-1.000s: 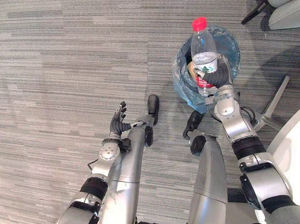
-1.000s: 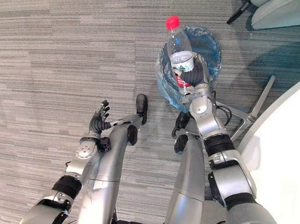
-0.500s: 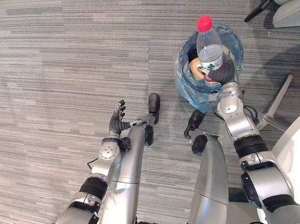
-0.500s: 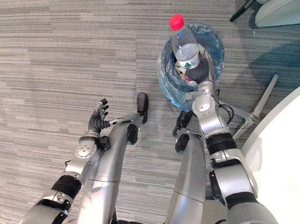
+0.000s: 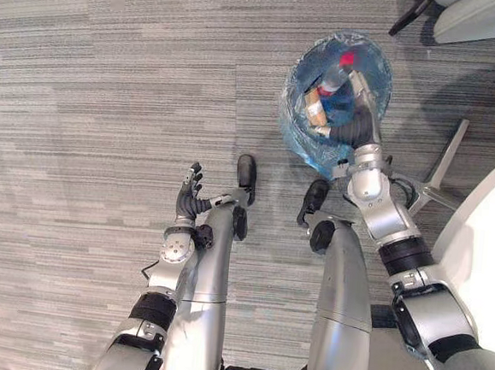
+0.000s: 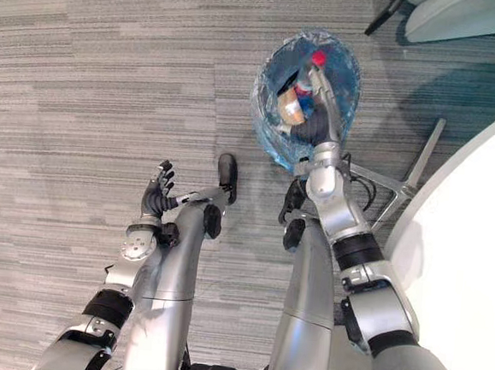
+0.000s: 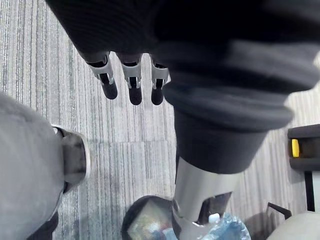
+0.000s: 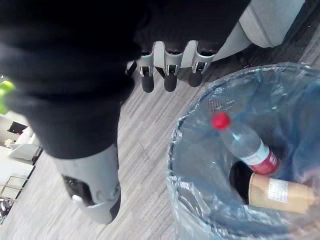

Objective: Gather rubbish on tea table into small bin, then transfer packed bag to large trash can.

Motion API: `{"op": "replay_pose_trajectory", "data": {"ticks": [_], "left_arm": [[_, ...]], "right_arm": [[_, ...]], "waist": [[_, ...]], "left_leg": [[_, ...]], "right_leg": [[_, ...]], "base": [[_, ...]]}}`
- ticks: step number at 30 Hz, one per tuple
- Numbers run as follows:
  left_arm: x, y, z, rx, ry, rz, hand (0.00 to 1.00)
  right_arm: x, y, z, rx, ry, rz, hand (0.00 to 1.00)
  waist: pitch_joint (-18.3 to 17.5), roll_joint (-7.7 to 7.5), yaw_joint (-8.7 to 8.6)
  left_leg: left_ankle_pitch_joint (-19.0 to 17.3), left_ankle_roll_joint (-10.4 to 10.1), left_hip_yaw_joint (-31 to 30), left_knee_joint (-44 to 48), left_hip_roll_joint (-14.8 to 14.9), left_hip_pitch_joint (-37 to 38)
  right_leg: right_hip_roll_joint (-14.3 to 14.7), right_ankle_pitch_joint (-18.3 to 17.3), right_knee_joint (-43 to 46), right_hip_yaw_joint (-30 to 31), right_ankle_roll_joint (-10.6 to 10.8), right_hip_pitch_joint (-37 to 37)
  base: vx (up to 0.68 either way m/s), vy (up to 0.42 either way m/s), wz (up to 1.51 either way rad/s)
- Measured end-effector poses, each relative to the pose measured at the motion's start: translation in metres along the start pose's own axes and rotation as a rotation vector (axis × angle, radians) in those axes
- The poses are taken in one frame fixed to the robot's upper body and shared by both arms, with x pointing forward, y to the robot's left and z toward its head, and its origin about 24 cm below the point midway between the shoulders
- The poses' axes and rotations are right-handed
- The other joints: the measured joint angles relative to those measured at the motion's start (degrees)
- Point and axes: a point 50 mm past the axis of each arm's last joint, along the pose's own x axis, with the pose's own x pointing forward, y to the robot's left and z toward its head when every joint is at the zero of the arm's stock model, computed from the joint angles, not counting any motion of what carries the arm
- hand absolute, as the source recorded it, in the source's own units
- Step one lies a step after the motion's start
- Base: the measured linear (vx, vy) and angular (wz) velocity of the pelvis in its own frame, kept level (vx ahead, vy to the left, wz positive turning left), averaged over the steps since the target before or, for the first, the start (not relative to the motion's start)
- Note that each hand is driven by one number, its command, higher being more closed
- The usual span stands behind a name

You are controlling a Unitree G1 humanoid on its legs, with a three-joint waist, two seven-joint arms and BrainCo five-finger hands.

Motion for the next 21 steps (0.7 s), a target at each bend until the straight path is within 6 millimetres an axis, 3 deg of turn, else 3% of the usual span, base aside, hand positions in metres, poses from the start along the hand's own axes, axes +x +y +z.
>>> {"op": "replay_pose_trajectory", "data": {"ticks": [7, 13, 21], "left_arm": [[-0.001, 0.001, -0.002, 0.002, 0.01, 0.004, 0.0], [-0.001, 0.001, -0.003, 0.003, 0.011, 0.019, 0.0], [0.003, 0.001, 0.0, 0.0, -0.005, 0.021, 0.0]], "right_arm": [[-0.023, 0.025, -0.009, -0.124, -0.005, 0.108, 0.0], [-0.026, 0.041, -0.014, -0.256, -0.012, 0.187, 0.0], [-0.025, 0.048, -0.043, -0.397, 0.128, 0.253, 0.0]], "waist": [[-0.09, -0.71, -0.09], [-0.09, -0.71, -0.01], [-0.09, -0.71, 0.12]], "left_leg": [[0.6, -0.8, -0.03, -2.3, 0.78, 1.76], [1.06, -0.8, -0.31, -3.22, 0.78, 1.87], [0.86, -1.13, -1.29, -2.92, 0.7, 0.62]], "right_leg": [[0.7, 0.41, -2.32, -0.85, -0.11, 1.8], [0.8, 0.75, -2.82, -1.26, -0.7, 1.83], [0.77, 0.58, -2.74, -2.22, -0.84, 1.33]], "base": [[-0.02, -0.036, -0.01], [0.0, -0.026, 0.02], [-0.01, -0.006, 0.02]]}}
